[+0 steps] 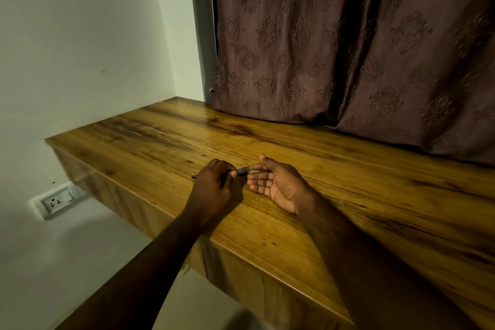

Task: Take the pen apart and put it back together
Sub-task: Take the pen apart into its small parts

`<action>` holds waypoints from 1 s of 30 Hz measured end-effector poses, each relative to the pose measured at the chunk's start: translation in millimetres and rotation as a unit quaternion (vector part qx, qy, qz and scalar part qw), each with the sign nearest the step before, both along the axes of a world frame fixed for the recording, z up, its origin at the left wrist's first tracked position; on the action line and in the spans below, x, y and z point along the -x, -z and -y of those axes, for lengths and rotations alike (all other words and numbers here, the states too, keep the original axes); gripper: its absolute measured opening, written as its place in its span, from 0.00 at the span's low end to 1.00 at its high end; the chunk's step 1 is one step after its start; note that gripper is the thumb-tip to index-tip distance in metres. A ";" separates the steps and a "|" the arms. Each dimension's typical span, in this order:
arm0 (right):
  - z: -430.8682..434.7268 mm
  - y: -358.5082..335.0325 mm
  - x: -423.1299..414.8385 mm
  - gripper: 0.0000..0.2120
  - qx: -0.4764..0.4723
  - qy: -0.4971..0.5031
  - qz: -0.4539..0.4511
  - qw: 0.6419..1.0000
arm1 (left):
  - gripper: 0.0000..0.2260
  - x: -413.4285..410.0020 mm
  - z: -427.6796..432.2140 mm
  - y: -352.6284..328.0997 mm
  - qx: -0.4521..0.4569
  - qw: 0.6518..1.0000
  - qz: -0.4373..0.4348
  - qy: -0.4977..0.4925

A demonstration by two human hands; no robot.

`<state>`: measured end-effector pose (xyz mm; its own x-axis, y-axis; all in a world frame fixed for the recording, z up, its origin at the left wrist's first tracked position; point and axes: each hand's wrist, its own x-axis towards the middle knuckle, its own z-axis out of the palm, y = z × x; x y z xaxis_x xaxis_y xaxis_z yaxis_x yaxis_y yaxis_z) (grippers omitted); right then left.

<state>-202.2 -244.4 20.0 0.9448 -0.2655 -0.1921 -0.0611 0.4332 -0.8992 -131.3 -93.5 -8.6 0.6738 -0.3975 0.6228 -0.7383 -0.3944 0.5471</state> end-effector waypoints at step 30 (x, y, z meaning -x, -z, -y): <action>-5.5 5.6 3.4 0.08 0.123 0.136 0.052 0.982 | 0.04 -7.9 -5.7 1.1 0.068 0.993 -0.090 0.016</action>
